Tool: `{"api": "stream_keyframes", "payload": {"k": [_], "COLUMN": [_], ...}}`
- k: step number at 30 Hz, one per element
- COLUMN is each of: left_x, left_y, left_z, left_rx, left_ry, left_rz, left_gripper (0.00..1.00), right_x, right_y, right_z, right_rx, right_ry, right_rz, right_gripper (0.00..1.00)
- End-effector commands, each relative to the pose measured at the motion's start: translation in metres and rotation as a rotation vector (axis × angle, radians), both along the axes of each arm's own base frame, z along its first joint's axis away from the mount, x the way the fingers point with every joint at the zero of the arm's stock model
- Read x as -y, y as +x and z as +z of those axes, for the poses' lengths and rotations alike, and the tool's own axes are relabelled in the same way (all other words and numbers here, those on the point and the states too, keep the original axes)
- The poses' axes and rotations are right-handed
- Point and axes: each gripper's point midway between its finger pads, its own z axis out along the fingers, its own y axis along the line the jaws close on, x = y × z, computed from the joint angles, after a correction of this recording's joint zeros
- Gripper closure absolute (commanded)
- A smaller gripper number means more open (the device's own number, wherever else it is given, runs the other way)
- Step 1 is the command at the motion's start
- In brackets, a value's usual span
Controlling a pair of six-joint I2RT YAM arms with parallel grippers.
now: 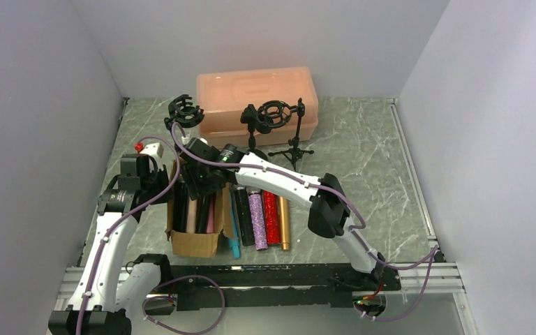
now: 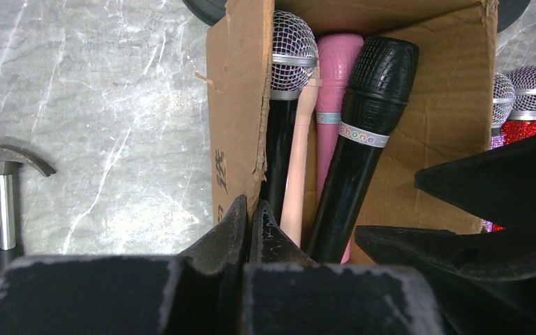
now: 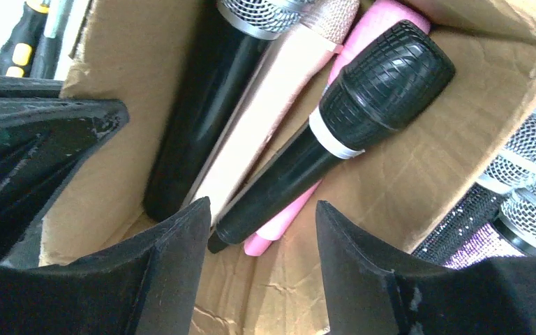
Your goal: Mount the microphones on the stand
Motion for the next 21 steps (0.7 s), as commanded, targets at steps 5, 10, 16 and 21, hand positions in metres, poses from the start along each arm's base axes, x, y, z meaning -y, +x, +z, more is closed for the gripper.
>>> {"api": "stream_keyframes", "payload": {"k": [5,10,16,21], "left_x": [-0.003,-0.002,0.001,0.007], "left_y": [0.025,0.023,0.022,0.020], "left_z": [0.041,0.038,0.039,0.039], "left_rx": [0.155,0.148,0.144,0.143], "left_ry": [-0.016,-0.028,-0.039,-0.060], "left_rz": [0.056,0.056,0.045,0.015], "left_gripper": [1.00,1.00,1.00,1.00], "right_x": [0.010,0.007,0.004,-0.003], "right_y": [0.010,0.014,0.019,0.020], "right_z": [-0.006,-0.035,-0.064,-0.075], "right_rx": [0.032,0.025,0.025,0.022], "right_ry": [-0.065,-0.114,-0.142,-0.125], "right_rz": [-0.033,-0.029,-0.034,-0.027], "right_gripper": [0.39,0.39,0.39,0.40]}}
